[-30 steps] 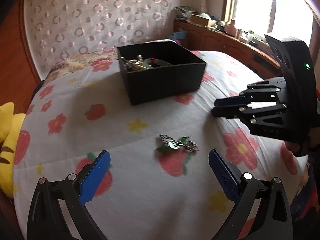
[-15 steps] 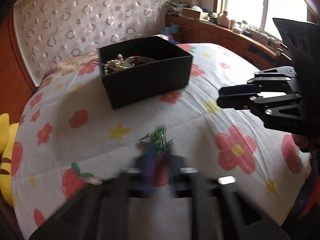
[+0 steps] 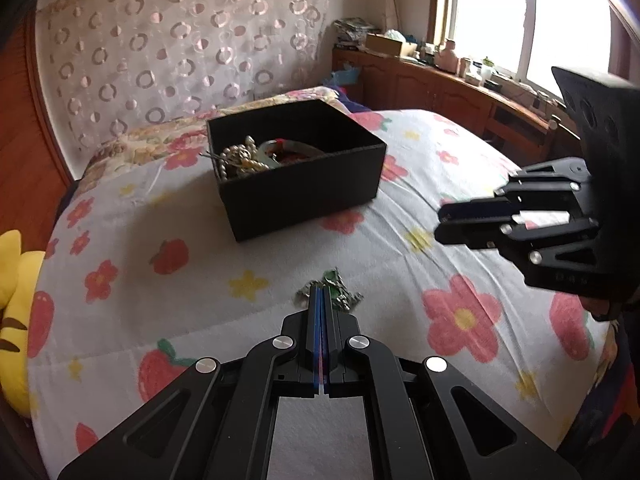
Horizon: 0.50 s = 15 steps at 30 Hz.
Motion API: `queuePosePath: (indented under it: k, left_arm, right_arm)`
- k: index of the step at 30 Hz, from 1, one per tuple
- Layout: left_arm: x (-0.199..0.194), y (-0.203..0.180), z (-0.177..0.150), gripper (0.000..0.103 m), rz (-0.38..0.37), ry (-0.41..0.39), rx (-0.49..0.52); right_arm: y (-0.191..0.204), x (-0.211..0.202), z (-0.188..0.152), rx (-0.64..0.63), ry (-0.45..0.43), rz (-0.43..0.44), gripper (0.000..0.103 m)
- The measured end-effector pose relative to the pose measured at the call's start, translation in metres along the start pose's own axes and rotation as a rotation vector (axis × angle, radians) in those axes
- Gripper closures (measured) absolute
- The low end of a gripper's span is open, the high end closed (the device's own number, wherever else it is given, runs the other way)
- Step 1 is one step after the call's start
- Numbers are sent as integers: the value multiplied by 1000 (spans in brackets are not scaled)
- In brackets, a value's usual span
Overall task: Organize jewelry
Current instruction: 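Lift the green pendant with the left gripper while the right gripper grasps the gold flower earring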
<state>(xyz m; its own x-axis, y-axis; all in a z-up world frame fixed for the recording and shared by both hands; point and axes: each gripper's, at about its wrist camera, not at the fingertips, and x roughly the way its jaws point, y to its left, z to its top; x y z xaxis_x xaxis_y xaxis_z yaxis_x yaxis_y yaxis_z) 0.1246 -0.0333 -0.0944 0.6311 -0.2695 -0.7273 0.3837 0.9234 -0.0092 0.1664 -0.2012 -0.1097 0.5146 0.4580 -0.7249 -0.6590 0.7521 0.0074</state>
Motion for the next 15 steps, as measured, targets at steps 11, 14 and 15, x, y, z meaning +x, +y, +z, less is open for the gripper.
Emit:
queuePosePath:
  k: [11,14,15]
  left_arm:
    - [30,-5,8,61,-4,64,35]
    - [30,-7,9,89,-19,61,49]
    - [29,-8,9,90,-19,60,56]
  right_arm:
    - [-5,-4,-4,11,-2,-6,86]
    - [-6,-6,-3,14,-6,-7,86]
    - [-6,-7,-3,14,-6,-7,86]
